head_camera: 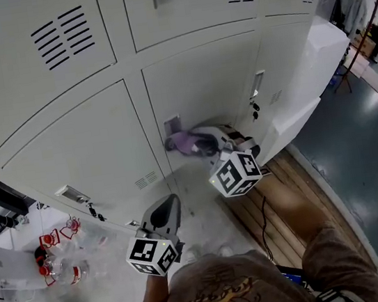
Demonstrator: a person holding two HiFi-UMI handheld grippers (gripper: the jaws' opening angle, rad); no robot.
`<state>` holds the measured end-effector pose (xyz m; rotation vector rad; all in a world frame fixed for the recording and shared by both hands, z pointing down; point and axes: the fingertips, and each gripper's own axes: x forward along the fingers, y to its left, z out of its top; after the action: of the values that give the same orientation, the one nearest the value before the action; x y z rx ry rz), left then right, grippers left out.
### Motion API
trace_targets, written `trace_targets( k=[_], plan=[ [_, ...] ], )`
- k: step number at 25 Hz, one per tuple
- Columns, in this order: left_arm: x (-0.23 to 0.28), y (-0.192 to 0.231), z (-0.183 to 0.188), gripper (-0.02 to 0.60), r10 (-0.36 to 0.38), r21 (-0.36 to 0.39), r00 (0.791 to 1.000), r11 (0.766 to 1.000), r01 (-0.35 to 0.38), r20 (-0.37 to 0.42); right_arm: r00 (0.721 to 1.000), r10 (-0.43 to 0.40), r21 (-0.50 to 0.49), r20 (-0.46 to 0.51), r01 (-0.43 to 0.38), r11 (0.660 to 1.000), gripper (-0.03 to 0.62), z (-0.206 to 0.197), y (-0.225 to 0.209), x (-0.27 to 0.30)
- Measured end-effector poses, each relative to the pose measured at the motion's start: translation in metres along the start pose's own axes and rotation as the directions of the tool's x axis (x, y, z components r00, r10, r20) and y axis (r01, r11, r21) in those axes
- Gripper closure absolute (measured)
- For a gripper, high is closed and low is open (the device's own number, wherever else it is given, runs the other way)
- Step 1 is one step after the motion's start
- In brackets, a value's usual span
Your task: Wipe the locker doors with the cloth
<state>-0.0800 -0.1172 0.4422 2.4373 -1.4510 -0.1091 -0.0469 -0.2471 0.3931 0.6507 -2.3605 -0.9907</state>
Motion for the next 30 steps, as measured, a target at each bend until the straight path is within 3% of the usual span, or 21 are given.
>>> trace_targets(
  k=[19,30],
  plan=[
    [-0.005,0.003,-0.005,0.578,0.029,-0.008,1.0,1.0,-0.029,-0.004,0.987,0.125,0.012,-0.104,-0.125,0.992,0.539,-0.055,0.073,0.026],
    [-0.009,0.006,-0.007,0.578,0.036,-0.004,0.999,0.999,-0.036,-0.011,0.961,0.193,0.008,-0.197,-0.195,0.981,0.539,-0.089,0.11,0.037]
  ],
)
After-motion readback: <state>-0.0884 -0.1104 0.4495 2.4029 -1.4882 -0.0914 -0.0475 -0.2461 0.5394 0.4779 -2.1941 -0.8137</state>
